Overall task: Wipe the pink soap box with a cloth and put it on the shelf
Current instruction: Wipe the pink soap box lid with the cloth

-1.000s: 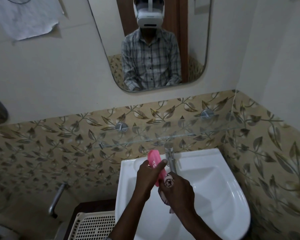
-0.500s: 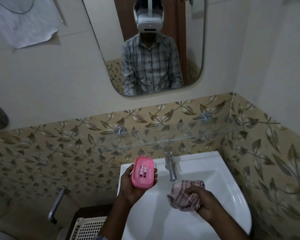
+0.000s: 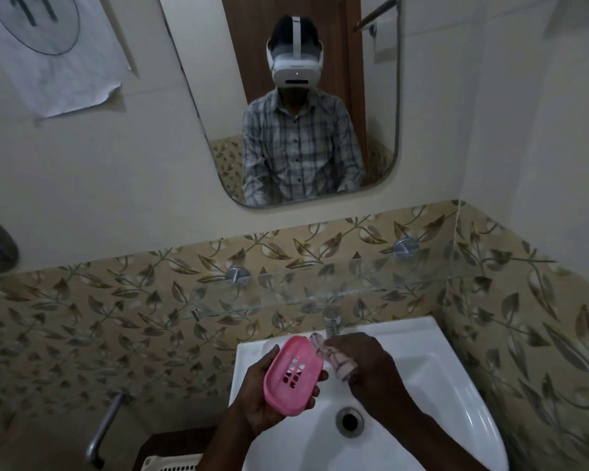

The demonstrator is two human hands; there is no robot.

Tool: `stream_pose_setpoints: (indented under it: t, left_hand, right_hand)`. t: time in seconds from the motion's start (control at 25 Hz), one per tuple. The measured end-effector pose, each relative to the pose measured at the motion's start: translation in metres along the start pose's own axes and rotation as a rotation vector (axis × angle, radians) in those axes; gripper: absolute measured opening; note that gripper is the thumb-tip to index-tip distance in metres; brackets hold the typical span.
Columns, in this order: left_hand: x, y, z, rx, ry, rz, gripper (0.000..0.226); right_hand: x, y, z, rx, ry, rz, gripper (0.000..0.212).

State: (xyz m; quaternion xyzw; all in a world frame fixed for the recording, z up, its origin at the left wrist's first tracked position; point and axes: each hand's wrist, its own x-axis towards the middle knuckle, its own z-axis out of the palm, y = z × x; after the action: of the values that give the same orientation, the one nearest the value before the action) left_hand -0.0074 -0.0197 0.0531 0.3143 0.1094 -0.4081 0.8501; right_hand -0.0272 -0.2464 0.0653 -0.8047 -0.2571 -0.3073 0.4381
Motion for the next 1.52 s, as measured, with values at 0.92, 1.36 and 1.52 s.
stream_pose_setpoints:
  t: [0.92,1.36,1.52]
  left_hand:
    - [0.028,-0.011,0.040,0.196,0.325,0.321,0.039]
    - [0.031,-0.027,0.040,0.329,0.428,0.515,0.035]
    - [0.035,-0.028,0.044,0.379,0.431,0.583,0.040]
  right_hand:
    - [0.016,-0.026,0.042,-0.597,-0.196,0.196,0.038]
    - [0.024,-0.022,0.034,-0.342,-0.225,0.319,0.037]
    - [0.031,-0.024,0.032,-0.507,-0.381,0.560,0.031]
